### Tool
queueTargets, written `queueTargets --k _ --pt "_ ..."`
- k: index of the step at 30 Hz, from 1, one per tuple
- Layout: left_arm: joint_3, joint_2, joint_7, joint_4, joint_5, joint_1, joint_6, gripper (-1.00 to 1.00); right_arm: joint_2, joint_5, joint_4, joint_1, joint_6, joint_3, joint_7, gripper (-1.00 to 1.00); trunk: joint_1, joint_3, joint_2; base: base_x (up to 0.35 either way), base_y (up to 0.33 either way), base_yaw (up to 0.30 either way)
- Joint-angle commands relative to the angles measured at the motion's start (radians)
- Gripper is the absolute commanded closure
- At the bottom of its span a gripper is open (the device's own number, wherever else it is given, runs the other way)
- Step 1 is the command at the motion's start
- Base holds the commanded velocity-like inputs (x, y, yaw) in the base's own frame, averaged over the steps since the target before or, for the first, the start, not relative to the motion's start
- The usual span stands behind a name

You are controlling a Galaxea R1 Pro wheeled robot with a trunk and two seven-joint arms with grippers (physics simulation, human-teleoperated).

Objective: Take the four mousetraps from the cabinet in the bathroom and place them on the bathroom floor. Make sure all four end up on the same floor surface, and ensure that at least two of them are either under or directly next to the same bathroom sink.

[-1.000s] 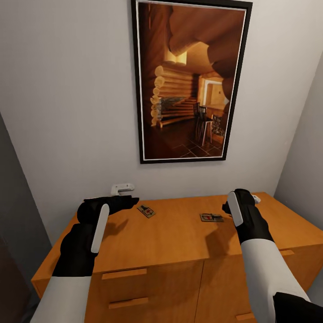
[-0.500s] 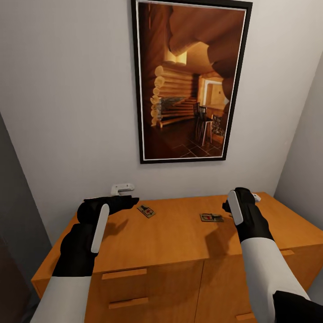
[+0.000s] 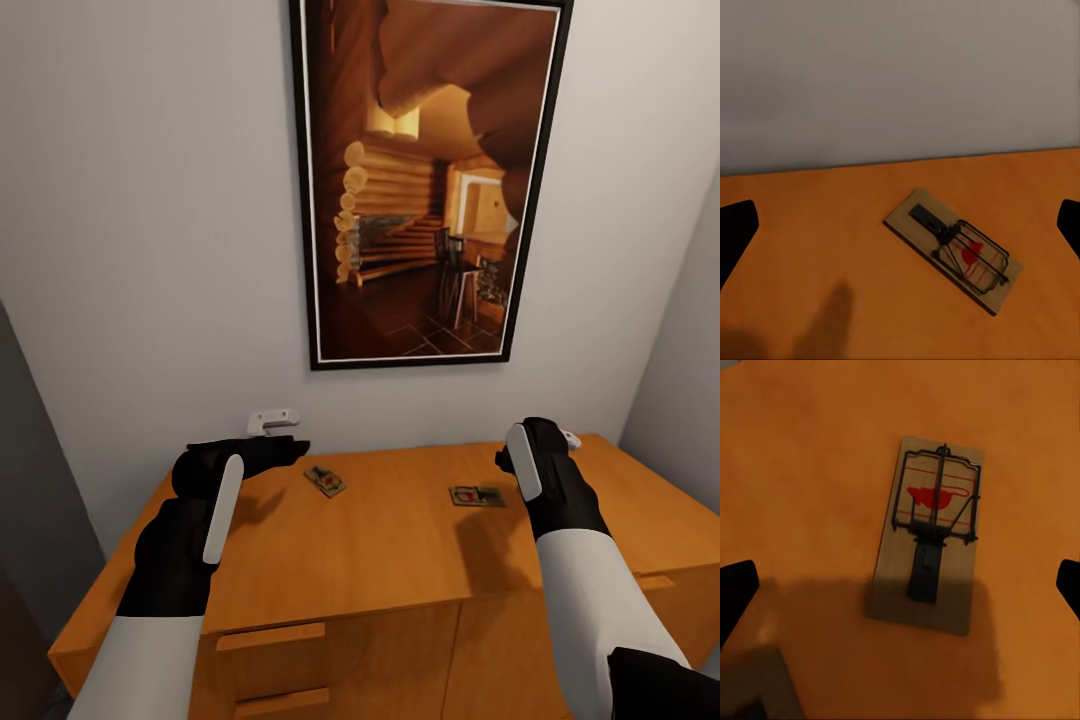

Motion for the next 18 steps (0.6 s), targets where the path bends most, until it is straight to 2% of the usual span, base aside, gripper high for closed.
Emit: queueTargets --k 1,18 --pt "0.001 0.0 0.001 -0.001 0.005 -0.001 0.004 -1.0 0.0 -0.011 -0.001 -0.001 0.001 -0.001 -0.01 -1.0 0.0 -0.001 -0.001 0.073 0.0 0.0" --pt "0.001 0.0 0.001 -0.001 0.005 -0.001 0.004 -1.0 -0.003 -0.012 0.006 -0.001 0.001 -0.001 -0.01 -1.0 0.0 -0.001 -0.001 0.018 0.0 0.0"
